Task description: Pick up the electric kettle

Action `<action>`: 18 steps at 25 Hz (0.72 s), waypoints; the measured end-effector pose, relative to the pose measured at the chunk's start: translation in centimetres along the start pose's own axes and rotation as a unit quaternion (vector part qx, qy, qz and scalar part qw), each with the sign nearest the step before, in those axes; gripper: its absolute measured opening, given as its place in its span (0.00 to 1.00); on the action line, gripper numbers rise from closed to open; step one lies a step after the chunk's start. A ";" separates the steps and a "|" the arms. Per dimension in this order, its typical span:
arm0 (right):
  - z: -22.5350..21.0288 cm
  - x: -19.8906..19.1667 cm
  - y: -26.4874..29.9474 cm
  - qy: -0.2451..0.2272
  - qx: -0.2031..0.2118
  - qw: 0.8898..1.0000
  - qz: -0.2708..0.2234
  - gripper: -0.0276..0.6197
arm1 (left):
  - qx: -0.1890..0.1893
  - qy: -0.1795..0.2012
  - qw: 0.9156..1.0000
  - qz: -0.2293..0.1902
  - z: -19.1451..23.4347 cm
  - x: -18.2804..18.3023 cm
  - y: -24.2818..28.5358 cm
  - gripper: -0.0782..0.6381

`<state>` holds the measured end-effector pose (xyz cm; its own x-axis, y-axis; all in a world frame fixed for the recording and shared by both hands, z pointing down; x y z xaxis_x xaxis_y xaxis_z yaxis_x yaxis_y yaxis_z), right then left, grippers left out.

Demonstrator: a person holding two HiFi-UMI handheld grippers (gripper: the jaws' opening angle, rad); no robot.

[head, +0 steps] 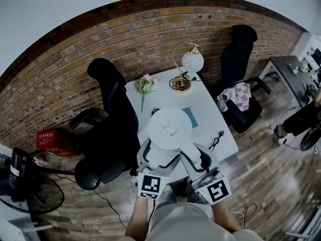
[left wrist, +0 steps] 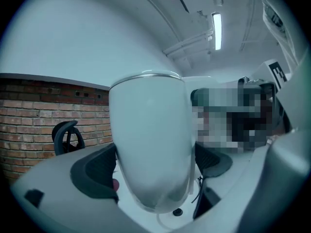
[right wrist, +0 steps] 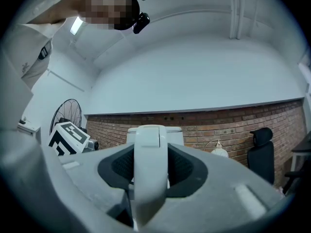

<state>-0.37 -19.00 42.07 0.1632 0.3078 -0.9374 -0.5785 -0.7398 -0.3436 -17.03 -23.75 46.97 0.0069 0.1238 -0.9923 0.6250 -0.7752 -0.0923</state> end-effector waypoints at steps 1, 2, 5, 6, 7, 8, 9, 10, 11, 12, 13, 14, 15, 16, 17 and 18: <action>0.2 0.5 0.1 0.001 0.001 1.000 -0.011 0.27 | 0.002 0.000 1.000 -0.001 0.0 0.4 -0.3 0.82; 0.5 1.1 0.3 0.004 0.000 1.000 -0.026 0.27 | 0.004 0.002 1.000 -0.002 -0.1 0.9 -0.6 0.82; 1.1 2.8 0.6 0.020 0.002 0.998 -0.057 0.28 | 0.014 0.006 1.000 -0.007 -0.5 2.1 -1.6 0.82; 1.3 3.1 0.5 0.023 0.005 0.998 -0.060 0.28 | 0.017 0.008 1.000 -0.008 -0.7 2.5 -2.0 0.82; 1.4 3.4 0.2 0.025 0.009 0.998 -0.062 0.28 | 0.021 0.011 1.000 -0.009 -1.0 2.8 -2.4 0.82; 1.5 3.7 -0.1 0.027 0.012 0.997 -0.064 0.27 | 0.023 0.016 1.000 -0.012 -1.3 3.1 -2.7 0.82; 1.6 4.0 -0.4 0.030 0.016 0.997 -0.065 0.27 | 0.025 0.023 0.999 -0.015 -1.6 3.5 -2.9 0.82; 1.6 4.3 -0.7 0.033 0.020 0.997 -0.066 0.28 | 0.027 0.028 0.999 -0.017 -2.0 3.9 -3.2 0.82; 1.5 4.6 -1.1 0.036 0.025 0.997 -0.067 0.28 | 0.033 0.028 0.999 -0.014 -2.4 4.2 -3.4 0.82; 1.4 4.8 -1.4 0.040 0.031 0.996 -0.069 0.28 | 0.041 0.025 0.999 -0.008 -2.9 4.4 -3.7 0.82; 1.3 5.0 -1.7 0.043 0.038 0.996 -0.070 0.28 | 0.050 0.025 0.998 -0.004 -3.3 4.6 -4.0 0.82; 1.2 5.2 -2.0 0.047 0.045 0.995 -0.072 0.27 | 0.057 0.026 0.998 -0.003 -3.8 4.8 -4.3 0.81; 1.1 5.4 -2.3 0.050 0.051 0.995 -0.074 0.28 | 0.062 0.029 0.998 -0.005 -4.3 5.0 -4.5 0.81; 1.0 5.6 -2.7 0.054 0.056 0.994 -0.075 0.27 | 0.065 0.034 0.997 -0.009 -4.8 5.2 -4.7 0.81; 0.8 5.8 -3.1 0.057 0.061 0.994 -0.076 0.28 | 0.069 0.038 0.997 -0.013 -5.3 5.3 -4.9 0.81; 0.7 5.9 -3.5 0.060 0.065 0.993 -0.078 0.28 | 0.074 0.038 0.996 -0.013 -5.8 5.4 -5.0 0.81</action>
<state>2.10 -14.20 37.78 0.3479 0.3328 -0.8765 -0.6365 -0.6025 -0.4815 -15.63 -15.65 42.54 0.0544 0.1877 -0.9807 0.5037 -0.8532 -0.1353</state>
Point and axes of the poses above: the fingertips, and each gripper's own axes: y forward along the fingers, z to its left, x out of its top, the point moved 10 cm from there along -y, backward along the fingers, and after that the axes turned 14 degrees about -z, right-handed, at the moved point
